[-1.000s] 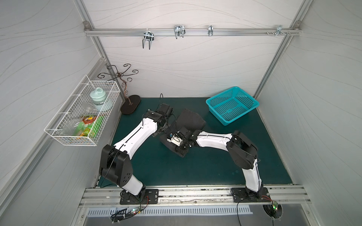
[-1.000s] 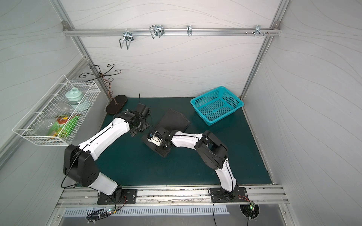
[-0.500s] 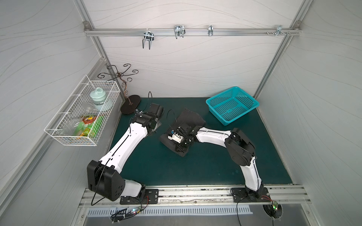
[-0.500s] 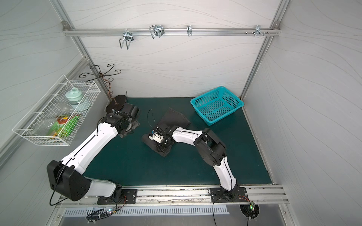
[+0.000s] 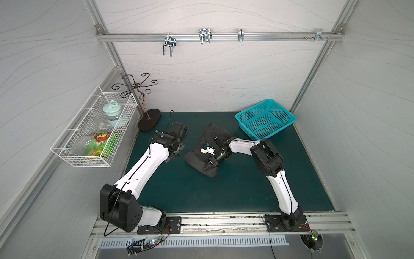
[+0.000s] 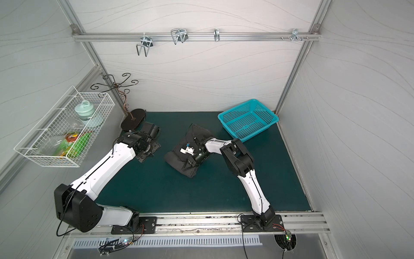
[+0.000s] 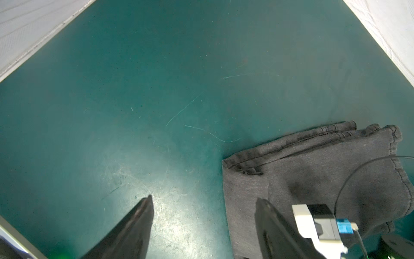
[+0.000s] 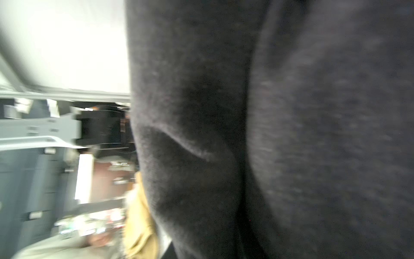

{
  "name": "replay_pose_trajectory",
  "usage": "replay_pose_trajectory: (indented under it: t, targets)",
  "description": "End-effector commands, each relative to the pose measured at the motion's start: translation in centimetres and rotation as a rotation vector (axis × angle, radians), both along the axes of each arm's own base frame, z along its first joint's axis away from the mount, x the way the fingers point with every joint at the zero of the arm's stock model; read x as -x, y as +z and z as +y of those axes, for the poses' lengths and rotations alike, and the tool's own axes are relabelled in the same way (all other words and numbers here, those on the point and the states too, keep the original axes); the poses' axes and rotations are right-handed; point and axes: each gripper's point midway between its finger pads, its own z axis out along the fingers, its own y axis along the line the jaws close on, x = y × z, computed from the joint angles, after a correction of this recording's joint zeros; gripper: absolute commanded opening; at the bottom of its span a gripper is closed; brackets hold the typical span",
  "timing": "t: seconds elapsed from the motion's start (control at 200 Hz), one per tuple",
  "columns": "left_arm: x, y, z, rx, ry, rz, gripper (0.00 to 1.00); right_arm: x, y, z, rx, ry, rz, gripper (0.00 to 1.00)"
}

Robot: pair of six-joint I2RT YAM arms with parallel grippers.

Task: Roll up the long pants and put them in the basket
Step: Roll the long pant at the center of the board.

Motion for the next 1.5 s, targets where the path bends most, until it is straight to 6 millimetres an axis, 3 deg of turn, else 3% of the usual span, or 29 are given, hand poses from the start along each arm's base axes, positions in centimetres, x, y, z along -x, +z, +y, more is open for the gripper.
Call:
replay_pose_trajectory:
  t: [0.0, 0.155, 0.33, 0.39, 0.67, 0.865, 1.0, 1.046, 1.271, 1.336, 1.496]
  targets:
    - [0.0, 0.3, -0.4, 0.039, 0.007, -0.015, 0.76, 3.8, -7.1, -5.3, 0.33, -0.066, 0.403, 0.0]
    - [0.1, -1.7, -1.9, 0.121, -0.008, 0.006, 0.75, 3.0, -8.1, -6.9, 0.365, -0.129, 0.527, 0.0]
    - [-1.2, -5.8, -6.7, 0.369, -0.095, -0.129, 0.76, 3.2, -8.3, -7.8, 0.412, -0.146, 0.598, 0.0]
    - [-1.8, -6.3, -8.0, 0.471, -0.107, -0.218, 0.75, 3.5, -8.4, -8.2, 0.435, -0.14, 0.606, 0.0]
    - [-1.2, -6.6, -8.9, 0.562, -0.116, -0.334, 0.78, 4.0, -9.2, -9.3, 0.494, -0.143, 0.61, 0.0]
    - [-2.6, -5.9, -10.2, 0.741, -0.158, -0.614, 0.79, 4.1, -9.7, -9.4, 0.507, -0.141, 0.616, 0.0]
    - [-2.4, -7.9, -12.2, 0.786, -0.238, -0.541, 0.8, 3.9, -9.8, -9.5, 0.513, -0.142, 0.609, 0.0]
    - [-2.6, -8.1, -12.8, 0.803, -0.257, -0.54, 0.86, 3.8, -9.7, -9.5, 0.51, -0.142, 0.607, 0.0]
    - [-4.1, -8.9, -14.3, 0.859, -0.297, -0.577, 0.88, 3.9, -9.6, -9.6, 0.514, -0.141, 0.601, 0.0]
    - [-4.3, -9.8, -14.5, 0.865, -0.299, -0.563, 0.98, 3.8, -9.6, -9.7, 0.512, -0.142, 0.597, 0.0]
    - [-4.7, -11.9, -14.1, 0.866, -0.291, -0.532, 0.99, 3.3, -9.4, -10.1, 0.509, -0.158, 0.597, 0.0]
